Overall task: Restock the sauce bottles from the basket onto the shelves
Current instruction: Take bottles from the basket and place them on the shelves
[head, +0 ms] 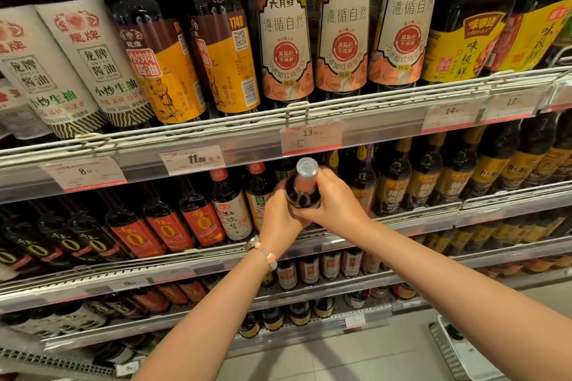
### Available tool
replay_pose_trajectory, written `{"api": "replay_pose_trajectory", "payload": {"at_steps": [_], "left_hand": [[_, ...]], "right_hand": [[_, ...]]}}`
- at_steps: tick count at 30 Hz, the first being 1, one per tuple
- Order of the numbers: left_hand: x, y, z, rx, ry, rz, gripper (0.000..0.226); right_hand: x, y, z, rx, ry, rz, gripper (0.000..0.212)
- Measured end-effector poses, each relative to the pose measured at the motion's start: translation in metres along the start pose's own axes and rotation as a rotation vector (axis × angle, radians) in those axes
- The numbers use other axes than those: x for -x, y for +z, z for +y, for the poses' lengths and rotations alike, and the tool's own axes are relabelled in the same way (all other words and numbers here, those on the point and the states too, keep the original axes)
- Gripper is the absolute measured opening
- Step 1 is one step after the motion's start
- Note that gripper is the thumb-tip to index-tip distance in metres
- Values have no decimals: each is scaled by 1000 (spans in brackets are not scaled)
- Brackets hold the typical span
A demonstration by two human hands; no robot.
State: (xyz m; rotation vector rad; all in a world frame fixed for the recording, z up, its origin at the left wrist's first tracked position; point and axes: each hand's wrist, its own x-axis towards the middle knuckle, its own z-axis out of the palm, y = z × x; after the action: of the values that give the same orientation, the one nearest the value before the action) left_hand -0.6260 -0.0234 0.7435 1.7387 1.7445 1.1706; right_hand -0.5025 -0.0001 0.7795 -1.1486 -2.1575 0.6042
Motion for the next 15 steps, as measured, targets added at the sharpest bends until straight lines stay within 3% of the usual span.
{"api": "replay_pose_trajectory", "payload": {"at_steps": [10, 15], "left_hand": [[-1, 5, -10, -56, -202, -16, 53], [-4, 8, -9, -75, -212, -5, 58]], "right_hand": [[-5, 9, 2, -19, 97, -9, 57], [-12, 12, 1, 28, 128, -14, 58]]}}
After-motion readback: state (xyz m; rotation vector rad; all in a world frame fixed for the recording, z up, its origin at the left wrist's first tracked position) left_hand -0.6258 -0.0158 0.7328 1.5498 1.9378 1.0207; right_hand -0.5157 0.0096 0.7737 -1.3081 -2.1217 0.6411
